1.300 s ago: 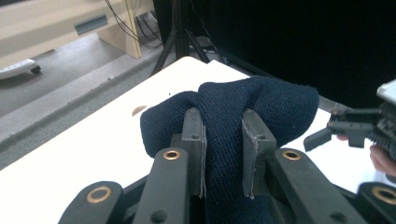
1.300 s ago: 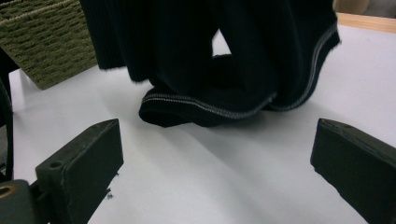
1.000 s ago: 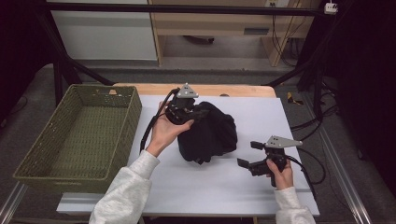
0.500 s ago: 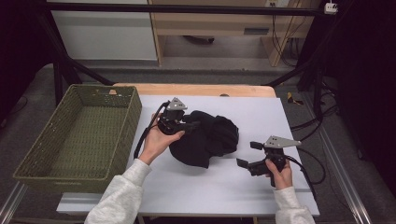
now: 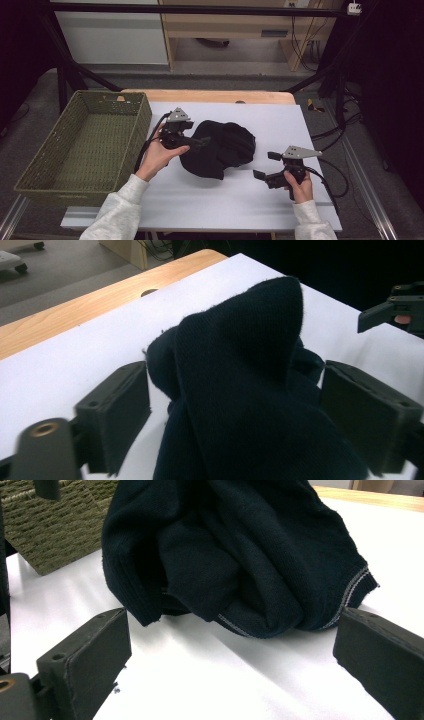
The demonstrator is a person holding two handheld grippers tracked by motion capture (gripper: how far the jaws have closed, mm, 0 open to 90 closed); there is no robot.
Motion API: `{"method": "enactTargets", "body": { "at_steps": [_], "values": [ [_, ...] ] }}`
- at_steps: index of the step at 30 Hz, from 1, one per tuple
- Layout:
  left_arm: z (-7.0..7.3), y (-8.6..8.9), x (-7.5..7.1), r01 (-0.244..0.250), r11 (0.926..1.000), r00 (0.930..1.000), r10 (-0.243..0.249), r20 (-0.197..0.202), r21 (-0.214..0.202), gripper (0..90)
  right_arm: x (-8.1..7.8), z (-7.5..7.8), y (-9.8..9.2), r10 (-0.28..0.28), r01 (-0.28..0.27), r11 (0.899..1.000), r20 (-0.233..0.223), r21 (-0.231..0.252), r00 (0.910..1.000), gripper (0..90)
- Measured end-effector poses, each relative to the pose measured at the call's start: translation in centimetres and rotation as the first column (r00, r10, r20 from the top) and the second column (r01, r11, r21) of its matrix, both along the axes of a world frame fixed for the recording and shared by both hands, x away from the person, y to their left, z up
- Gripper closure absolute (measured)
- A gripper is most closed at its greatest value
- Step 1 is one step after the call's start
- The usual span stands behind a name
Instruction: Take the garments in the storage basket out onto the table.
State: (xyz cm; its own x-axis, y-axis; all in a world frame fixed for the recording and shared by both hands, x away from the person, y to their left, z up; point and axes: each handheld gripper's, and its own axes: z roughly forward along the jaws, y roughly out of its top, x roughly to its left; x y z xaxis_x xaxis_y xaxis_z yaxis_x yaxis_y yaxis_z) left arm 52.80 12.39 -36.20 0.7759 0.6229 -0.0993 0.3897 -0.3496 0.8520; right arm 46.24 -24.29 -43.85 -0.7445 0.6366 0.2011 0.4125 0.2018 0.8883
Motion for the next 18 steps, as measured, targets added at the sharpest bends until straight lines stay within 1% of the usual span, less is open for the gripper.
{"method": "enactTargets", "body": {
  "at_steps": [1,4,8,11,15,18],
  "values": [
    [0.0,0.3,-0.2,-0.002,1.0000,1.0000,0.002,-0.002,-0.005,8.6,0.0,0.0,0.0,0.000,0.000,1.000,0.002,0.001,1.0000,2.1],
    [0.0,1.1,-0.7,-0.027,0.9996,0.9995,0.027,0.016,0.006,4.8,0.0,0.1,0.0,0.002,-0.002,1.000,0.008,0.008,1.0000,2.1],
    [-0.6,2.3,-1.2,-0.047,0.9989,0.9989,0.046,0.008,0.009,1.8,-0.1,0.1,0.1,-0.003,0.003,1.000,0.009,0.005,1.0000,2.2],
    [-1.2,3.0,-1.8,-0.066,0.9978,0.9978,0.066,0.007,0.006,1.8,-0.1,0.1,0.3,-0.006,0.006,1.000,0.008,0.004,1.0000,2.2],
    [-2.3,3.9,-2.7,-0.078,0.9968,0.9970,0.078,-0.006,-0.020,1.8,-0.1,0.2,0.6,-0.002,0.003,1.000,0.014,-0.006,0.9999,2.2],
    [-3.3,4.4,-3.3,-0.095,0.9954,0.9954,0.095,-0.014,-0.010,1.9,-0.2,0.3,1.0,-0.003,0.003,1.000,0.010,-0.011,0.9999,2.1]
  ]
}}
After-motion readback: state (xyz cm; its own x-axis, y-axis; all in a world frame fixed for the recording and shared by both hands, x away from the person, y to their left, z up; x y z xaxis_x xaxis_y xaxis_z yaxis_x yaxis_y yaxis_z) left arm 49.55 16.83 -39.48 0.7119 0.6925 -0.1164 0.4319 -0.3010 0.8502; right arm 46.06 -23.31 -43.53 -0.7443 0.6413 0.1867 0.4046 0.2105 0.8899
